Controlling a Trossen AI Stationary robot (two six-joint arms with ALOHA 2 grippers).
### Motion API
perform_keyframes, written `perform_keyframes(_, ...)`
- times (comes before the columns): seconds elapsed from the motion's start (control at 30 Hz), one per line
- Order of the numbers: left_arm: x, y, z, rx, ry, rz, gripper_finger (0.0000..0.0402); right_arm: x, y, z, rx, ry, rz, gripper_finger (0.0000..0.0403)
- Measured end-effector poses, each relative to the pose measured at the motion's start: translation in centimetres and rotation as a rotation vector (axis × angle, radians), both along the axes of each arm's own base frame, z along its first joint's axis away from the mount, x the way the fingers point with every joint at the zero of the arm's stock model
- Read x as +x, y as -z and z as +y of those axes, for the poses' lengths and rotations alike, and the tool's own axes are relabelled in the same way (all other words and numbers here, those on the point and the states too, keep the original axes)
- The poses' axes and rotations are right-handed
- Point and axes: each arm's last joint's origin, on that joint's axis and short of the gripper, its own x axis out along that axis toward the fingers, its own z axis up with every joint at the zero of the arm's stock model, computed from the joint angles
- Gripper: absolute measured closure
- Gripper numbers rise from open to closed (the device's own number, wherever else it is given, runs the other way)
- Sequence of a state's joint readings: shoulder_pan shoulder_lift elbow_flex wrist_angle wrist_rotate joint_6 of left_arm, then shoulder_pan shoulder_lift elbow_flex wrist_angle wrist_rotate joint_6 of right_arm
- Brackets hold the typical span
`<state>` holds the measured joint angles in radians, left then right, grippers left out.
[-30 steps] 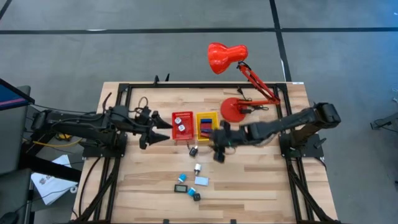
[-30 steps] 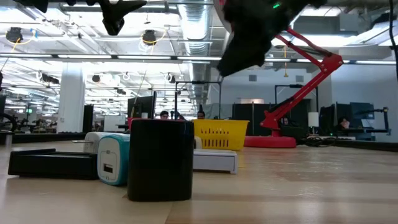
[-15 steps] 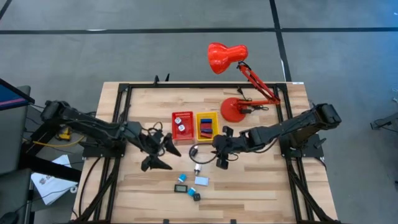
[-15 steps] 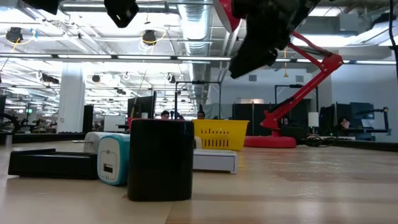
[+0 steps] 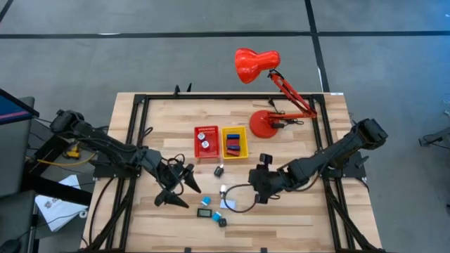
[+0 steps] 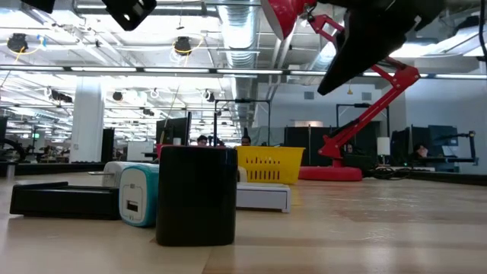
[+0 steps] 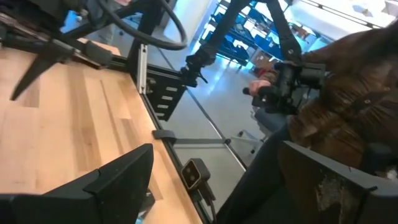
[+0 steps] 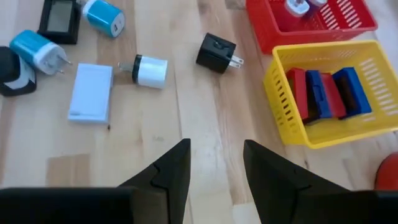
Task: Pick & Place Office items
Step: Put the top light blue charger adapter into the red basket
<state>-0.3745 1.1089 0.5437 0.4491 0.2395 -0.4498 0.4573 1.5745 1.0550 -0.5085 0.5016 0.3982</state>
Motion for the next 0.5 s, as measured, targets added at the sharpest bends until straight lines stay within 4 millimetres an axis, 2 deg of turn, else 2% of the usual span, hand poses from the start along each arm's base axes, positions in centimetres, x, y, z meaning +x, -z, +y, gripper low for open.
perform_keyframes(0.27, 0.5, 1.3, -0.9, 0.005, -0.009, 0.067, 0.0055, 0.2, 0.0, -0.4, 0.042, 0.060, -0.014, 0.0262)
perform_keyframes(0.5, 0.9, 1.0, -1.7, -0.179, -0.008, 0.094, 0.0058, 0.4, 0.0, -1.1, 0.042, 0.086, -0.014, 0.0262)
